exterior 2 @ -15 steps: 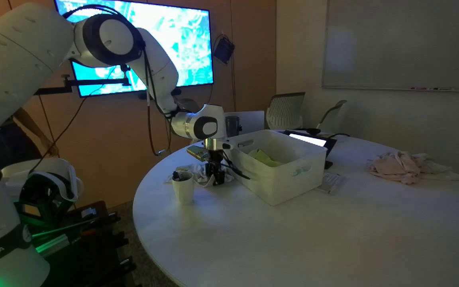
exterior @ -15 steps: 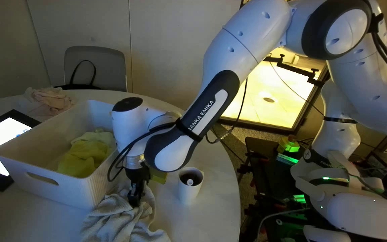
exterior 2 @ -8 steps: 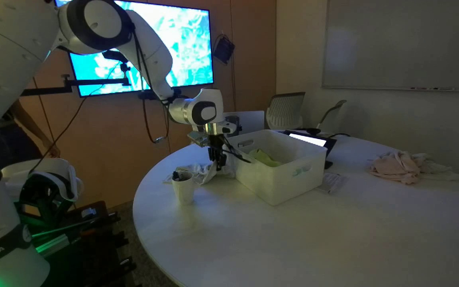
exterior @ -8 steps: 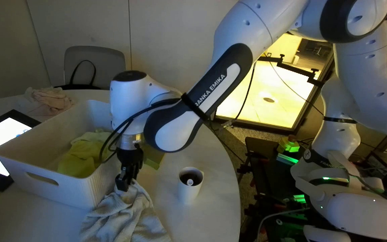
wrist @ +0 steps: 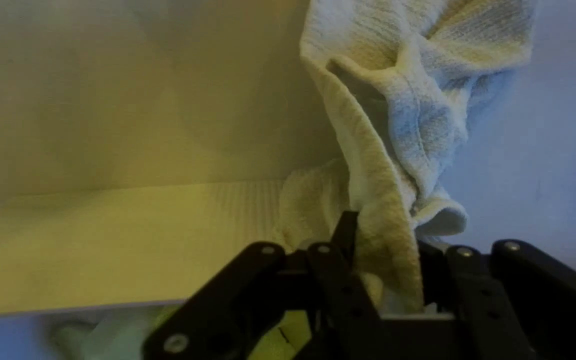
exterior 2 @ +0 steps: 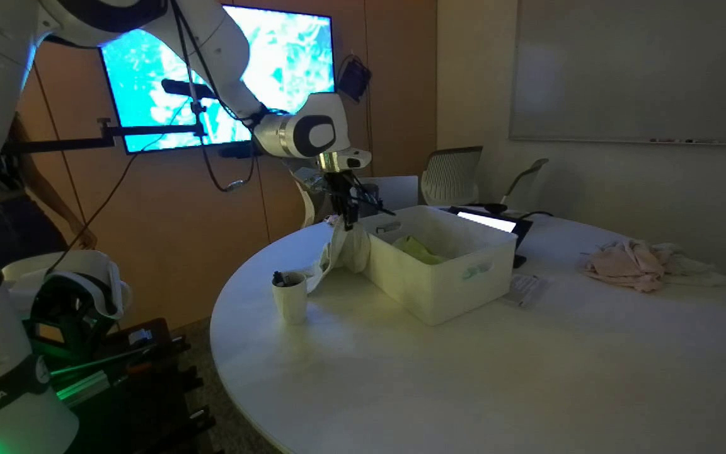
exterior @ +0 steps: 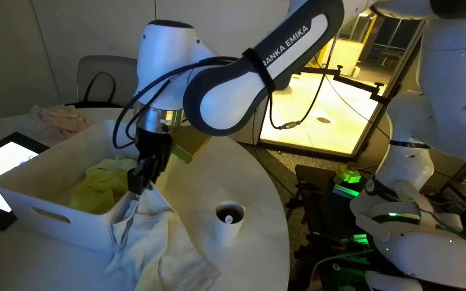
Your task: Put the green towel in the basket, then put the two markers in the cup, then put the other green towel in the basket, then the black tape in the cup, then the white towel in the basket
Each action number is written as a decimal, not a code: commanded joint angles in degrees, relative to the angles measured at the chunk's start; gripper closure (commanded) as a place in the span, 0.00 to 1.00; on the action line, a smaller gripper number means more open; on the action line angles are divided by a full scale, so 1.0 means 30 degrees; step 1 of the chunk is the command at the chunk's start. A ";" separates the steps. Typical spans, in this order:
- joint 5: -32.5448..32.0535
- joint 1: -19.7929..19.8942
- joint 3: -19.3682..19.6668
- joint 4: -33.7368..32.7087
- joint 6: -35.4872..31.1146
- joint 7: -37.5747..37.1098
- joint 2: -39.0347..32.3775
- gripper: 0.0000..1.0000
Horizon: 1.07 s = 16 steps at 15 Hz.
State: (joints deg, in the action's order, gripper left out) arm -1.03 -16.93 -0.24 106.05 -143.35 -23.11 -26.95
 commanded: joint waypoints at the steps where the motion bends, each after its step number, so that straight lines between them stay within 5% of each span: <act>1: 0.0225 0.0281 -0.0216 0.1282 -0.0431 -0.0702 0.2022 0.93; 16: 0.0490 0.1211 -0.1220 0.2208 0.0448 -0.2243 0.8003 0.93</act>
State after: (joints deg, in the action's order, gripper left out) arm -0.90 -15.38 -2.37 111.05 -142.70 -30.15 -6.53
